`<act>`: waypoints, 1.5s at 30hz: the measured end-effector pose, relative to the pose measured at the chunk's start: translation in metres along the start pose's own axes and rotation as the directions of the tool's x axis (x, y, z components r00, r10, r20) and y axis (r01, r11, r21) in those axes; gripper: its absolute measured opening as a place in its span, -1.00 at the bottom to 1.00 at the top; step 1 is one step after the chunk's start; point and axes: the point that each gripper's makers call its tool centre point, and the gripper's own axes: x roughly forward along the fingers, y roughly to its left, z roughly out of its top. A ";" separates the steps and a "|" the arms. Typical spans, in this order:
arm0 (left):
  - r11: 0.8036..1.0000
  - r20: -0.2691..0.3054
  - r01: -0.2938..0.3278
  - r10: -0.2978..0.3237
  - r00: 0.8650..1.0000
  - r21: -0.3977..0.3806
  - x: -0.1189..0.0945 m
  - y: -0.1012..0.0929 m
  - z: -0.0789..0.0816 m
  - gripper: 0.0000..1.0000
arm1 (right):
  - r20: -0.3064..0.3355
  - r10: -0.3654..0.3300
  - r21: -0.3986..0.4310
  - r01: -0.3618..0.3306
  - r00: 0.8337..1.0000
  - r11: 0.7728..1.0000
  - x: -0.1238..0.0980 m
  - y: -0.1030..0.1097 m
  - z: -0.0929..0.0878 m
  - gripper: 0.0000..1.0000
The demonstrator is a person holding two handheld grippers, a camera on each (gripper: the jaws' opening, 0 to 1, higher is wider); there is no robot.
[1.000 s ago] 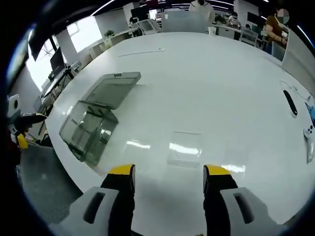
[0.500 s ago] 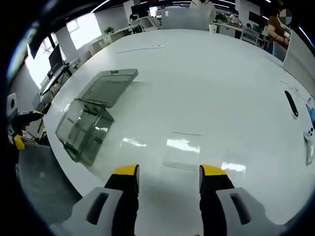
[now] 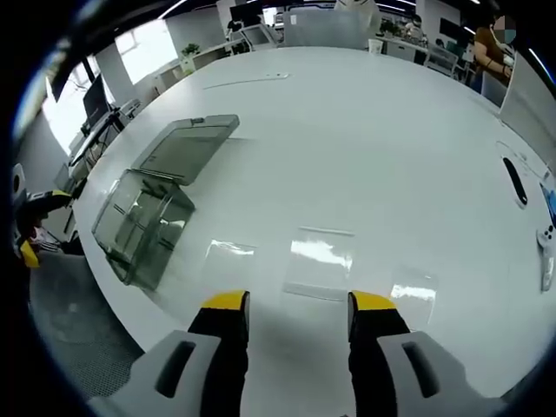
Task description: Insert the divider into the dual guide fixture by aligning both edges with the guide slots and pushing it downward to the bottom, including one-sided entry, uneven engagement, binding, and posture correction.
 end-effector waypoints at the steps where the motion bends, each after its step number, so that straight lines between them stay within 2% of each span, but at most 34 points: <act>1: 1.000 0.001 0.004 -0.004 1.000 0.000 0.000 -0.001 0.000 0.75 | -0.002 -0.003 0.001 0.003 1.000 1.000 0.001 -0.001 0.000 -0.17; 12: 0.999 0.019 0.024 -0.024 1.000 0.038 0.002 -0.005 0.004 0.68 | -0.017 -0.013 -0.001 0.013 1.000 1.000 0.005 -0.003 -0.001 -0.17; 30: 0.999 0.023 0.026 -0.026 0.999 0.034 0.003 -0.004 0.004 0.67 | -0.043 -0.040 -0.021 0.039 0.998 0.999 0.012 -0.007 -0.002 -0.24; 45: 0.999 0.033 0.025 -0.026 0.999 0.028 0.002 -0.003 0.004 0.67 | -0.070 -0.093 -0.025 0.091 0.993 0.996 0.013 -0.010 -0.002 -0.30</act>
